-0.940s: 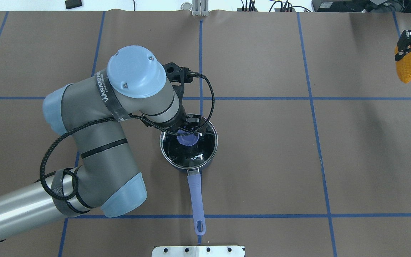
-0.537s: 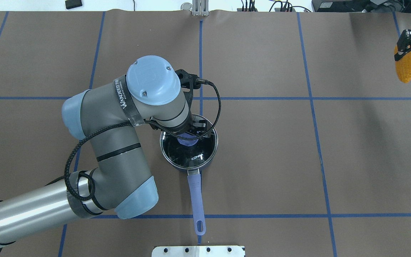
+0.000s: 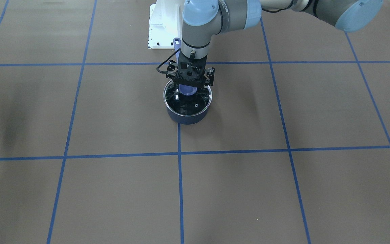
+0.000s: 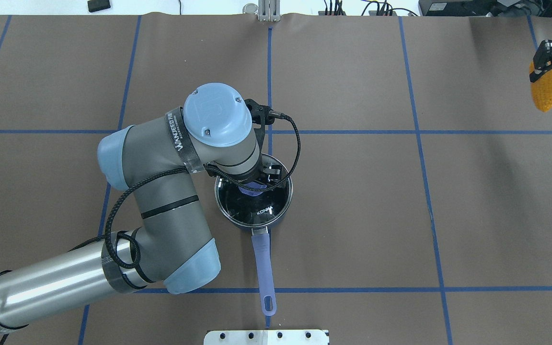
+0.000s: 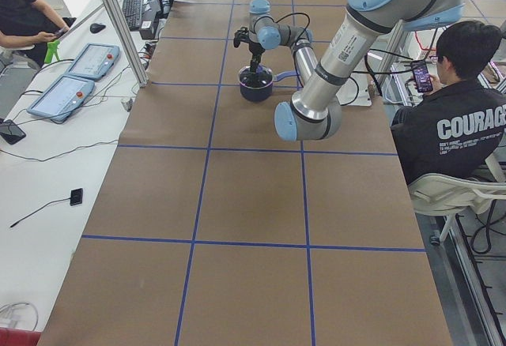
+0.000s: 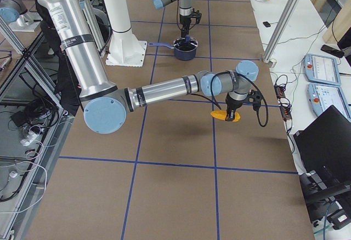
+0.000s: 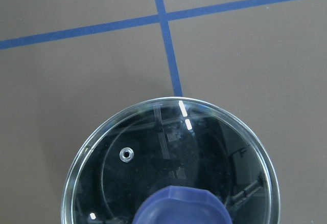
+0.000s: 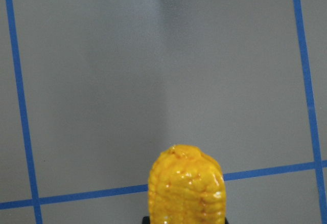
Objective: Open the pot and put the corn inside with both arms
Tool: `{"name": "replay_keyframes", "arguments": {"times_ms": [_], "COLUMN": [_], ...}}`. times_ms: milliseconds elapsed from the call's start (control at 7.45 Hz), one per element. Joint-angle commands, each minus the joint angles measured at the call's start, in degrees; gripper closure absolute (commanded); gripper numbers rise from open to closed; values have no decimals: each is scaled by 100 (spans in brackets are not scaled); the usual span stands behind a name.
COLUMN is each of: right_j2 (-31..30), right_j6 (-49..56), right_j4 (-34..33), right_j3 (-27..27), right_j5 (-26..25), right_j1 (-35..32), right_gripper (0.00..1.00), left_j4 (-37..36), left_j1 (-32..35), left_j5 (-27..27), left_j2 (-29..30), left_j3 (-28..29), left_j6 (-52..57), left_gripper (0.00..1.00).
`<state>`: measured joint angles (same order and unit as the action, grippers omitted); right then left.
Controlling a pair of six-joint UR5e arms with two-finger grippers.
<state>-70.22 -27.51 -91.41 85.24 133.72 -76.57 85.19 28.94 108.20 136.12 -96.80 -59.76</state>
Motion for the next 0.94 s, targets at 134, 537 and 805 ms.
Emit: {"name": "replay_keyframes", "arguments": {"times_ms": [134, 537, 805], "right_j2": [8, 8, 8], "right_j6": [0, 0, 0], "right_j4": [1, 9, 1], "right_j3": [-7, -7, -7], "right_j5": [-4, -4, -4], "right_j1": [1, 1, -7], "right_gripper": [66, 66, 66], "left_j4": [50, 50, 50], "left_j1": [-12, -12, -12], "left_j5": [-1, -1, -1], "left_j2": [11, 38, 38], "left_j3": [65, 74, 74], "left_j6": [0, 0, 0], "left_gripper": [4, 20, 29]}}
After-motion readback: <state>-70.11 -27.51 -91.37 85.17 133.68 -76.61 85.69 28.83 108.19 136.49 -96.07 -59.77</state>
